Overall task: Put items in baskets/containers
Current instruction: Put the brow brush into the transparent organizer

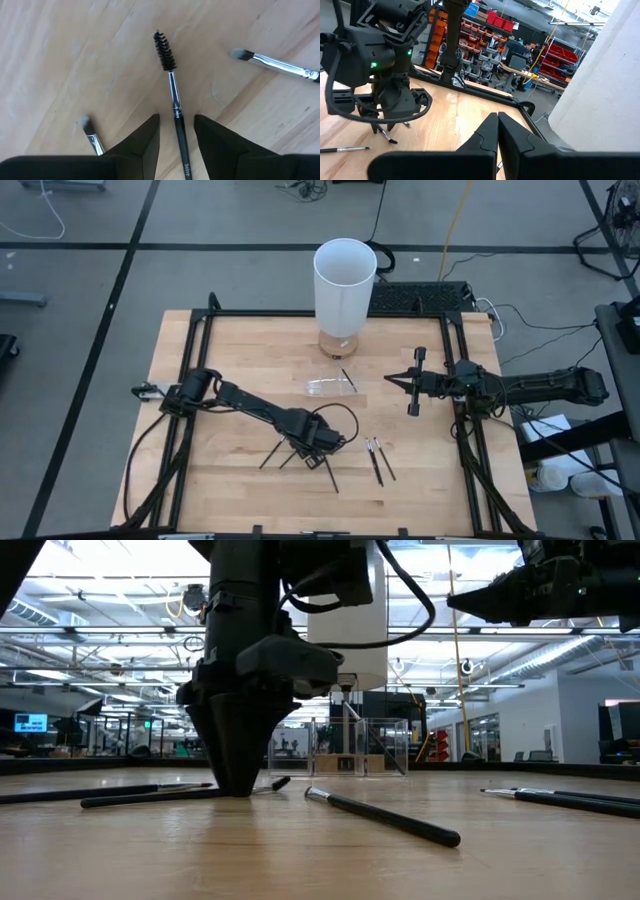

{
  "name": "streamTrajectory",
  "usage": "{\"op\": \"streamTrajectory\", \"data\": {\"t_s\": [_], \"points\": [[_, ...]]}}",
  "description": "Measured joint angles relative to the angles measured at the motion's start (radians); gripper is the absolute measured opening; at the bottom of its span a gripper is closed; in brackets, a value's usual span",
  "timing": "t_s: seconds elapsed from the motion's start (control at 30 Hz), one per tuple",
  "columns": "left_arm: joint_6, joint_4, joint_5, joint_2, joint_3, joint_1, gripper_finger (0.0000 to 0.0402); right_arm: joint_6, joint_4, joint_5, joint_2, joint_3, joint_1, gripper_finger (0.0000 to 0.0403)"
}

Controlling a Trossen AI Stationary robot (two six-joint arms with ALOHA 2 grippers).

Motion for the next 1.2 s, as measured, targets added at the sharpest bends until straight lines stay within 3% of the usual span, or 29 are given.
{"op": "streamTrajectory", "data": {"t_s": [0.2, 0.6, 1.07, 1.2], "points": [[-0.078, 0.053, -0.005, -0.001, -0.054, -0.008, 0.0138, 0.0, -0.003, 0.0, 0.0, 0.0, 0.0, 0.0], [-0.094, 0.063, -0.033, -0.001, -0.06, -0.027, 0.0133, 0.0, -0.002, 0.0, 0.0, 0.0, 0.0, 0.0], [-0.085, 0.074, 0.006, -0.001, -0.06, -0.032, 0.0014, 0.001, -0.002, 0.0, 0.0, 0.0, 0.0, 0.0], [-0.071, 0.074, 0.002, -0.001, -0.06, -0.035, 0.0012, 0.001, -0.002, 0.0, 0.0, 0.0, 0.0, 0.0]]}}
